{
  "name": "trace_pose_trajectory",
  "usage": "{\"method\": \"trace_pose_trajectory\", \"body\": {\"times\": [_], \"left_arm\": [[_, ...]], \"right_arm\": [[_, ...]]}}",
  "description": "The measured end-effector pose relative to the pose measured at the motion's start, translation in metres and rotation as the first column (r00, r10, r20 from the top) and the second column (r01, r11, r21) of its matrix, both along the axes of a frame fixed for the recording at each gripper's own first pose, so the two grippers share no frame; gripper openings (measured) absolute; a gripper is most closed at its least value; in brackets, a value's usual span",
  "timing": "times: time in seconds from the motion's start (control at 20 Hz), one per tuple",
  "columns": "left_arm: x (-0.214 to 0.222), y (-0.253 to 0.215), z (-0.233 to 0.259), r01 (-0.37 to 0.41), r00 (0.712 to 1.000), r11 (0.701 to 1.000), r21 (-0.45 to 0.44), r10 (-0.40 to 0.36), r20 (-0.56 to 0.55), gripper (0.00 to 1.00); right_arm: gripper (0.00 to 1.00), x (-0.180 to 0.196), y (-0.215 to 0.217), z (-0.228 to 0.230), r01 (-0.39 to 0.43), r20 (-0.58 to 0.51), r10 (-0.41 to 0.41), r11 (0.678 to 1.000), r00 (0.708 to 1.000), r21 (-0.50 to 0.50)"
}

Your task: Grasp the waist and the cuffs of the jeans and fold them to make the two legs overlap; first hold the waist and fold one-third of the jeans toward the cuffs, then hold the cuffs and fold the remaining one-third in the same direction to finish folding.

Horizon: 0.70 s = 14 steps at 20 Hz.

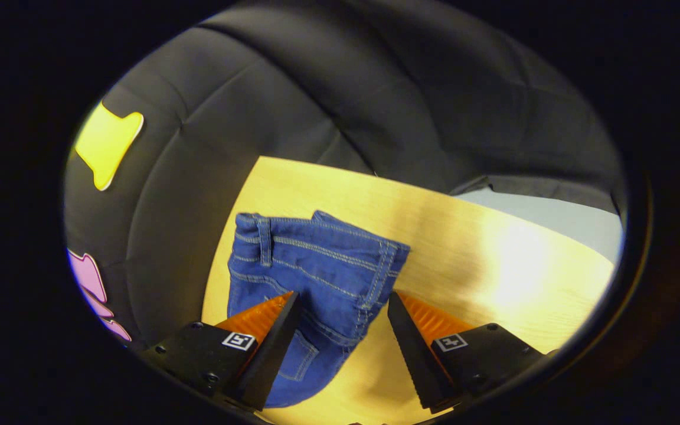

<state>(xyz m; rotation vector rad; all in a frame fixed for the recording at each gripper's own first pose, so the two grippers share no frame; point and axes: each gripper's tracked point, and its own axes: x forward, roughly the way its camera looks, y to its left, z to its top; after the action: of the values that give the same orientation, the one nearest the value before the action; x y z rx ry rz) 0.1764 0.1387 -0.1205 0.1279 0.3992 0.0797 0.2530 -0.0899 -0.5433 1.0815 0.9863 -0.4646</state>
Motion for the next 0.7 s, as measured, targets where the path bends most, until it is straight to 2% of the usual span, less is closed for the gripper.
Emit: {"method": "trace_pose_trajectory", "body": {"times": [0.15,0.2,0.25,0.3,0.35,0.4,0.45,0.5,0.55,0.7], "left_arm": [[-0.001,-0.002,-0.005,-0.011,1.0,1.0,0.018,0.011,-0.013,0.98],[-0.002,-0.003,-0.006,-0.012,1.0,1.0,0.026,0.013,-0.017,0.98],[-0.002,-0.003,-0.006,-0.014,1.0,0.999,0.038,0.015,-0.022,0.98],[-0.004,-0.002,-0.004,-0.017,1.0,0.999,0.052,0.019,-0.021,0.98],[-0.005,-0.001,-0.002,-0.021,1.0,0.998,0.06,0.023,-0.018,0.98],[-0.007,0.0,-0.002,-0.026,0.999,0.998,0.061,0.027,-0.019,0.98],[-0.009,0.002,-0.002,-0.031,0.999,0.998,0.059,0.033,-0.022,0.98],[-0.013,0.006,-0.005,-0.039,0.999,0.997,0.061,0.041,-0.03,0.98],[-0.016,0.01,-0.004,-0.047,0.998,0.997,0.066,0.05,-0.033,0.98],[-0.024,0.019,-0.003,-0.073,0.997,0.995,0.068,0.075,-0.032,0.98]], "right_arm": [[0.94,0.0,-0.002,-0.014,0.027,-0.025,-0.028,0.999,0.999,-0.043],[0.72,-0.009,0.004,-0.016,0.006,-0.037,-0.006,1.0,0.999,-0.004],[0.49,-0.003,0.001,-0.017,0.05,0.002,-0.05,0.999,0.999,0.012],[0.27,-0.007,0.003,-0.018,0.07,0.014,-0.071,0.995,0.997,0.077],[0.18,-0.009,0.001,-0.018,0.099,0.017,-0.101,0.991,0.995,0.096],[0.13,-0.005,0.0,-0.019,0.12,0.023,-0.122,0.989,0.992,0.087],[0.08,-0.003,-0.003,-0.015,0.103,0.041,-0.105,0.993,0.994,0.06],[0.15,0.001,-0.006,-0.013,0.076,0.067,-0.078,0.997,0.995,0.026],[0.05,0.001,-0.01,-0.002,0.049,0.095,-0.048,0.999,0.994,-0.005],[0.05,0.015,-0.005,0.033,-0.002,0.203,0.015,0.998,0.979,-0.06]]}}
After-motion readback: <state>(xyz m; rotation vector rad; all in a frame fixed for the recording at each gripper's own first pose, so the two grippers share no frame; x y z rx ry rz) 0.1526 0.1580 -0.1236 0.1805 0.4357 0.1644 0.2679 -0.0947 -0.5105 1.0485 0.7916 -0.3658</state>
